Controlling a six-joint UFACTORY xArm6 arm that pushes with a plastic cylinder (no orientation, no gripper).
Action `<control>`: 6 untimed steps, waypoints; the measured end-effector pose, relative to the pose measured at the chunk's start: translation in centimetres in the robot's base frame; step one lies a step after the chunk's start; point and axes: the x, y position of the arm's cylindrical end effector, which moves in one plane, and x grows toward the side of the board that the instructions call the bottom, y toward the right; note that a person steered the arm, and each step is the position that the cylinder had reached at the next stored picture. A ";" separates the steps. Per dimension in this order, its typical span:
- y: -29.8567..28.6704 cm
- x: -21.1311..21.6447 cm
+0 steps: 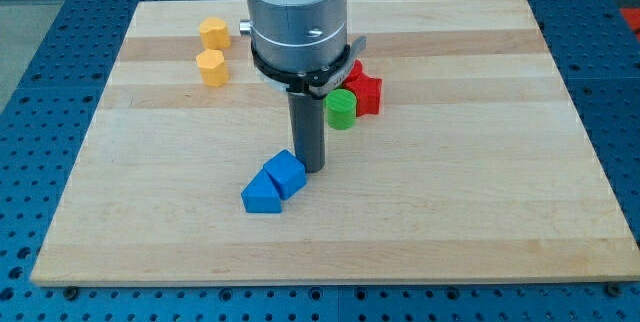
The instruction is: Push the yellow hexagon to blue cube
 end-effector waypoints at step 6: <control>-7.2 -19.1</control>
